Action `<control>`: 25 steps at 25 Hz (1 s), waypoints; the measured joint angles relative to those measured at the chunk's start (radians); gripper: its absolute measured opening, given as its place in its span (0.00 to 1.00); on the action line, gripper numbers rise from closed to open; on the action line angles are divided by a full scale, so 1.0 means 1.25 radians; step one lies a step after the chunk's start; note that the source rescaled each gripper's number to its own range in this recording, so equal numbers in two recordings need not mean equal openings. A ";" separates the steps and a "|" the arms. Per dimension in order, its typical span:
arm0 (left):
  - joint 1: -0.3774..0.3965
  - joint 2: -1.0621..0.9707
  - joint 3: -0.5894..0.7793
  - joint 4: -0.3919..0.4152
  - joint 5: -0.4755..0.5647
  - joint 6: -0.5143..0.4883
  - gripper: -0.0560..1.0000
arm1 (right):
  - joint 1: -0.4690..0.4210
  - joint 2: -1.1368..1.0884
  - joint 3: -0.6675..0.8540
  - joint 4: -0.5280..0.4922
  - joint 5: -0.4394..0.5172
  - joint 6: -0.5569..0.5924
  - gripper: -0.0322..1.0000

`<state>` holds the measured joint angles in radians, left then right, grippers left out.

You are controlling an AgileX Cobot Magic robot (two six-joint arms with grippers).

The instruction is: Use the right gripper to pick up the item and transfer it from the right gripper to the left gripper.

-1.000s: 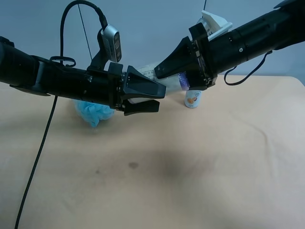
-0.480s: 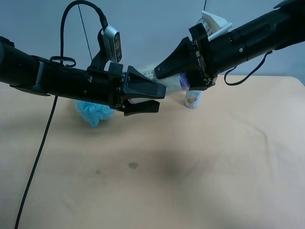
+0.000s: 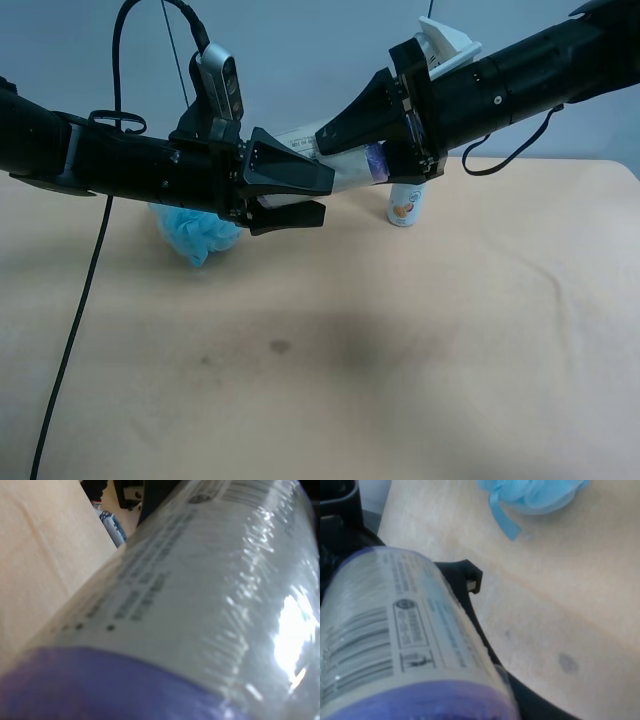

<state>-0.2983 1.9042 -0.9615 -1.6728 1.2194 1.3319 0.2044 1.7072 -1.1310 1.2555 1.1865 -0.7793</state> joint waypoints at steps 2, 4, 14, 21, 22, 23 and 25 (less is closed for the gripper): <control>0.000 0.000 0.000 0.000 0.000 0.000 0.19 | 0.000 0.000 0.000 0.000 0.000 0.003 0.04; 0.001 0.000 0.000 0.000 0.000 0.000 0.19 | 0.000 0.000 0.000 0.000 -0.001 0.004 0.04; 0.004 0.000 -0.001 0.002 0.000 -0.005 0.23 | 0.000 0.000 0.000 -0.009 -0.005 0.009 0.04; 0.023 0.000 -0.001 0.009 0.000 -0.006 0.25 | 0.000 0.000 -0.001 -0.020 -0.013 0.020 0.04; 0.029 0.000 -0.001 0.011 0.000 -0.006 0.25 | 0.000 0.000 -0.001 -0.021 -0.016 0.023 0.04; 0.034 0.000 -0.001 0.014 0.000 -0.007 0.25 | 0.000 0.000 -0.001 -0.023 -0.018 0.025 0.04; 0.037 0.000 -0.001 0.016 0.000 -0.008 0.25 | 0.000 0.000 -0.001 -0.026 -0.019 0.026 0.04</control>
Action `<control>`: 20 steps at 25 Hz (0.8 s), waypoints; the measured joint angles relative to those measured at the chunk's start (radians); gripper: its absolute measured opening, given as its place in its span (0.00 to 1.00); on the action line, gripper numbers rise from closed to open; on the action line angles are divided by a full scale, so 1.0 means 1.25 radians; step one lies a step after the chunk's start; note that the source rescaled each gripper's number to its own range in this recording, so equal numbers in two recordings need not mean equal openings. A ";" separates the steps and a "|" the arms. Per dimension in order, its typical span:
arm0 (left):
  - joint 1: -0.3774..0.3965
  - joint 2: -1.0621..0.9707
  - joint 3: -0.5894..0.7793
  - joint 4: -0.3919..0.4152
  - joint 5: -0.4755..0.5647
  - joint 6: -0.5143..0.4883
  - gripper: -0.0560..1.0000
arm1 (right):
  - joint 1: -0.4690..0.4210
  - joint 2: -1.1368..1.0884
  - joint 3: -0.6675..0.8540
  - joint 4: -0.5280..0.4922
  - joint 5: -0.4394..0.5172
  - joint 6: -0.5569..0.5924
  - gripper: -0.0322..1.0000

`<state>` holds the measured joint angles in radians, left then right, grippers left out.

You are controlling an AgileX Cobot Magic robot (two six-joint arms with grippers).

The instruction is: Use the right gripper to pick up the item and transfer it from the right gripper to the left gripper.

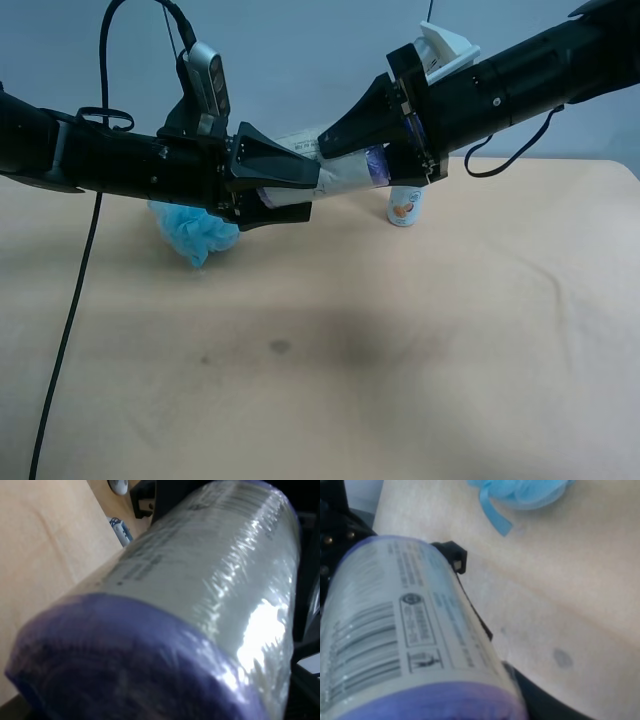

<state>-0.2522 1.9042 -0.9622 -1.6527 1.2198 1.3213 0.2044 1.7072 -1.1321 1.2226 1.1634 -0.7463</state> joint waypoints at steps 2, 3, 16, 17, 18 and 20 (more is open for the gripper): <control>0.000 0.000 0.000 0.003 0.000 0.000 0.25 | 0.000 0.000 0.000 -0.003 0.000 0.001 0.04; 0.000 0.000 -0.001 0.003 0.000 0.000 0.25 | 0.000 0.000 0.000 -0.003 0.000 0.001 0.04; 0.009 0.000 -0.048 0.046 0.001 -0.027 0.26 | 0.010 0.000 -0.003 -0.003 -0.015 0.012 0.04; 0.009 0.000 -0.048 0.046 0.001 -0.030 0.26 | 0.010 0.000 -0.003 -0.003 -0.015 0.012 0.04; 0.009 0.000 -0.048 0.046 0.001 -0.033 0.26 | 0.011 0.000 -0.003 -0.003 -0.015 0.012 0.04; 0.009 0.000 -0.048 0.045 0.001 -0.038 0.32 | 0.011 0.000 -0.003 -0.007 -0.015 0.013 0.04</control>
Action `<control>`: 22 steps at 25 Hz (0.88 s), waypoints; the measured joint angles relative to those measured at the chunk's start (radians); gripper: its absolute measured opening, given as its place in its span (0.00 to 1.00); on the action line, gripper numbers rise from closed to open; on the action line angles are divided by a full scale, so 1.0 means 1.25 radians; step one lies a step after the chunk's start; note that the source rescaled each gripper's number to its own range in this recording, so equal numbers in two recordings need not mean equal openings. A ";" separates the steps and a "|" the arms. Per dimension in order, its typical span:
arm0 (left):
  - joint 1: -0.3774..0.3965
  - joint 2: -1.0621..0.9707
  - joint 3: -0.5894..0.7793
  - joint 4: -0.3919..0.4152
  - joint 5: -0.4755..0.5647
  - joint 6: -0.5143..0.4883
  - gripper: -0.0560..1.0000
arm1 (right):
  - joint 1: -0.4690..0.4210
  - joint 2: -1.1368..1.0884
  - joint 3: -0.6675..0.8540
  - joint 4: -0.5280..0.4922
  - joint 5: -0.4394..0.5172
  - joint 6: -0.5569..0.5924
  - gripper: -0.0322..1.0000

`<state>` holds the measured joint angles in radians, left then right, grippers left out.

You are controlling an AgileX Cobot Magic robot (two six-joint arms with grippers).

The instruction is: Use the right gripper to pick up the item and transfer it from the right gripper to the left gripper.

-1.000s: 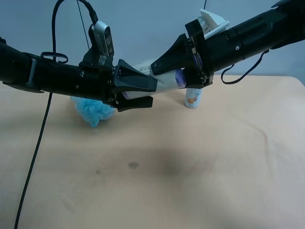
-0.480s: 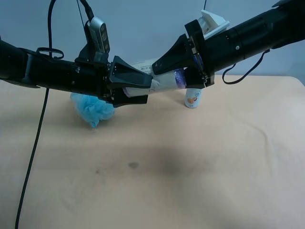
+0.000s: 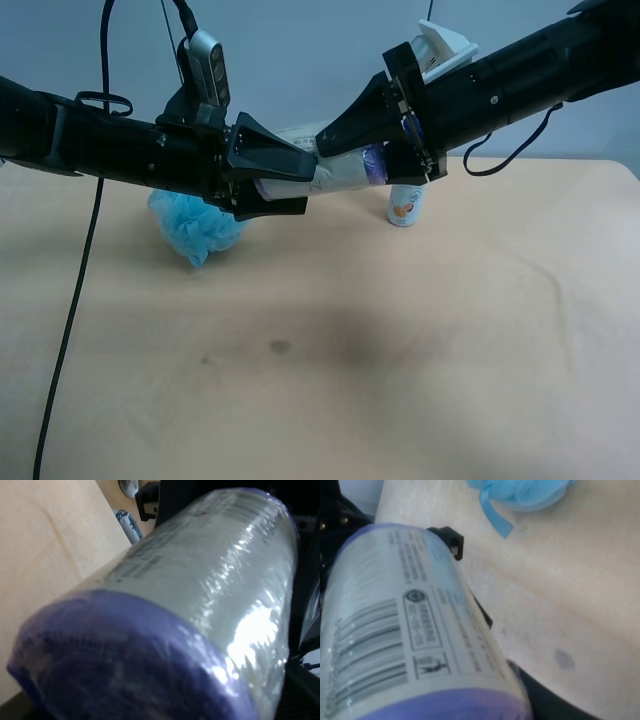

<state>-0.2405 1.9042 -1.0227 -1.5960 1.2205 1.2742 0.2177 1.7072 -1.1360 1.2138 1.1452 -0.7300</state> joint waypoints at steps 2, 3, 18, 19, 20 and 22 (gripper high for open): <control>0.000 0.000 -0.001 -0.006 0.000 -0.005 0.42 | 0.003 0.000 0.000 -0.009 0.002 0.000 0.04; 0.001 0.000 -0.001 -0.012 -0.002 -0.007 0.46 | 0.003 0.000 0.000 -0.018 0.008 0.000 0.04; 0.004 0.000 -0.010 -0.094 -0.020 -0.017 0.54 | 0.013 0.000 0.004 -0.052 0.045 -0.002 0.03; 0.004 0.000 -0.010 -0.093 -0.020 -0.019 0.54 | 0.013 0.000 0.003 -0.046 0.045 -0.003 0.03; 0.004 0.000 -0.010 -0.089 -0.019 -0.020 0.54 | 0.013 0.000 0.003 -0.042 0.045 -0.007 0.03; 0.004 0.000 -0.012 -0.079 -0.019 -0.020 0.54 | 0.013 0.001 0.004 -0.038 0.045 -0.009 0.03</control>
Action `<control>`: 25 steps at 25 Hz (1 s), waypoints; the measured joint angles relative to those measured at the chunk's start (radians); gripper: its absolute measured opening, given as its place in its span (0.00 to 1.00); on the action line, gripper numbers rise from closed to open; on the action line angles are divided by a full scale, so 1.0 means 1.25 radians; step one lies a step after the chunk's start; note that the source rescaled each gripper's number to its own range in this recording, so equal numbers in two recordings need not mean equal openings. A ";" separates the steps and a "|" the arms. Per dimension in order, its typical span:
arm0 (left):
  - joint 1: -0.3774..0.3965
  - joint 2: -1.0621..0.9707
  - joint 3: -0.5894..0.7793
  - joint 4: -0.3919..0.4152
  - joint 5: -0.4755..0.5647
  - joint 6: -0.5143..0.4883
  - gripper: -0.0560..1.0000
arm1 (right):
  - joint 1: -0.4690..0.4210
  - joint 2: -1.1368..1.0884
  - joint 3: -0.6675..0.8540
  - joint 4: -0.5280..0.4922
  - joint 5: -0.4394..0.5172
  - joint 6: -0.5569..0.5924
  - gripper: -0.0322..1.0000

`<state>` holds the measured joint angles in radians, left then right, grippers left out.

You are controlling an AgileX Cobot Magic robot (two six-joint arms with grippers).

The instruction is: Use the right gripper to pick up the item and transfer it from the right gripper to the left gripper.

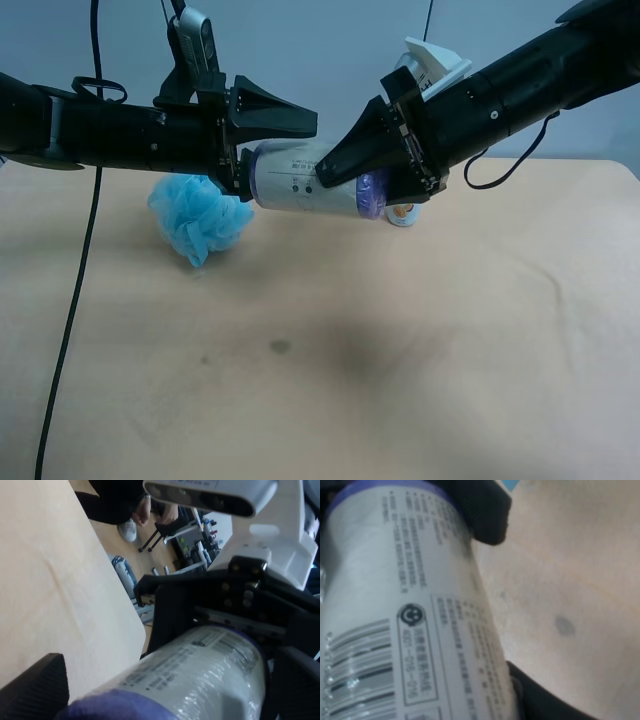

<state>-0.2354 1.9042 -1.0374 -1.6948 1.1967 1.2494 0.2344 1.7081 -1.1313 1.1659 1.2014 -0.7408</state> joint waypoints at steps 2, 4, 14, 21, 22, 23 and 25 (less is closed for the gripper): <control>0.000 0.000 -0.002 0.016 0.001 0.000 0.54 | 0.000 0.000 0.000 0.002 -0.001 0.000 0.03; 0.000 -0.001 -0.004 0.029 0.002 0.000 0.54 | 0.000 0.000 0.000 0.002 -0.001 0.000 0.03; 0.000 -0.001 -0.005 0.062 0.006 0.000 0.53 | 0.000 0.000 0.000 0.003 -0.002 -0.001 0.03; 0.001 -0.002 -0.005 0.063 0.010 0.000 0.37 | 0.000 -0.001 0.000 0.003 -0.001 -0.008 0.03; 0.001 -0.002 -0.005 0.063 0.011 0.000 0.36 | 0.000 -0.001 0.000 0.002 -0.001 -0.008 0.03; 0.001 -0.002 -0.005 0.063 0.012 0.000 0.36 | 0.000 -0.001 0.000 0.001 -0.001 -0.008 0.03; 0.001 -0.002 -0.005 0.064 0.012 0.000 0.36 | 0.000 -0.001 0.000 -0.001 0.000 -0.009 0.03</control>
<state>-0.2340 1.9021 -1.0440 -1.6152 1.2112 1.2494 0.2344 1.7064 -1.1313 1.1650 1.2015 -0.7519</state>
